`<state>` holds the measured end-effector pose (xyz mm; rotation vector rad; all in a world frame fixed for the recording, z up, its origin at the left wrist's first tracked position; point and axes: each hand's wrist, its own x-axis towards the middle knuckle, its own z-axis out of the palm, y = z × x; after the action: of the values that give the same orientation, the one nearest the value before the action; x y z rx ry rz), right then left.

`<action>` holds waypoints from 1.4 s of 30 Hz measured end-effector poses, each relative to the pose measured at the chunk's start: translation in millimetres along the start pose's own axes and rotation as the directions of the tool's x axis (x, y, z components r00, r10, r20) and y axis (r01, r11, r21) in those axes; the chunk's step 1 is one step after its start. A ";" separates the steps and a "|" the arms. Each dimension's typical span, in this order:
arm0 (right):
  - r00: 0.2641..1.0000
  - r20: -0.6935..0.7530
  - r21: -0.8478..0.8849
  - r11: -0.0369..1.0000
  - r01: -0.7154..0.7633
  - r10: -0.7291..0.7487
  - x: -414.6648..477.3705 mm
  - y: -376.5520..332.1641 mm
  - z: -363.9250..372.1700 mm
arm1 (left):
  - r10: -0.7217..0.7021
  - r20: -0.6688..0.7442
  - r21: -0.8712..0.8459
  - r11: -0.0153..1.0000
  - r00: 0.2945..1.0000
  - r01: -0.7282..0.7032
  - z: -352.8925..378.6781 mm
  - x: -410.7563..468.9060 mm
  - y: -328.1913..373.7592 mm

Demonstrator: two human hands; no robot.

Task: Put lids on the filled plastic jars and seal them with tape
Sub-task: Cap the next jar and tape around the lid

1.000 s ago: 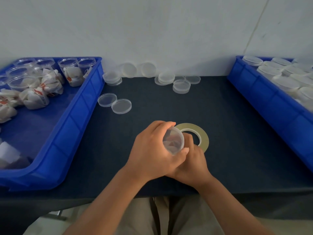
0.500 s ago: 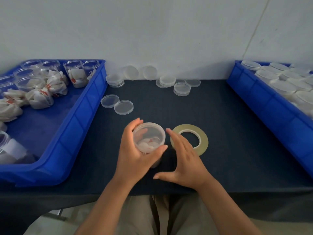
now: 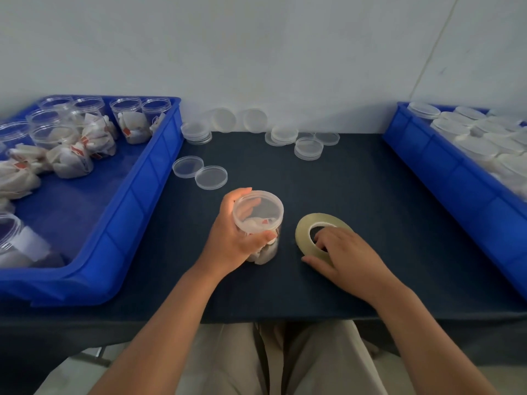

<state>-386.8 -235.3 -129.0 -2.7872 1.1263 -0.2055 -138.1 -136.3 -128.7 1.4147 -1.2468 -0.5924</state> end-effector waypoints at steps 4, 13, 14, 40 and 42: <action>0.977 -0.119 0.274 0.951 -0.140 0.178 -10.4 -15.0 -7.5 | -0.019 0.034 0.122 0.992 0.999 0.015 -5.9 -1.8 4.8; 0.925 -0.332 0.664 0.742 0.091 0.183 -35.4 -62.8 -13.8 | 0.391 -0.075 0.410 0.851 0.917 -0.329 17.8 -36.6 63.3; 0.921 -0.350 0.662 0.741 0.115 0.170 -37.1 -65.8 -14.6 | 0.381 -0.065 0.394 0.859 0.922 -0.327 19.8 -37.9 67.0; 0.925 -0.377 0.516 0.838 0.178 0.036 -30.2 -59.1 -25.4 | 0.546 -0.222 0.486 0.780 0.808 -0.393 18.7 -62.4 48.7; 0.931 -0.353 0.541 0.831 0.128 0.087 -29.9 -57.7 -28.9 | 0.393 -0.349 0.383 0.889 0.851 -0.253 17.5 -60.9 39.5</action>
<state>-373.9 -175.3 -93.2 -2.2757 0.9010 -0.9312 -186.9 -81.7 -114.1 1.4508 -1.2265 0.1645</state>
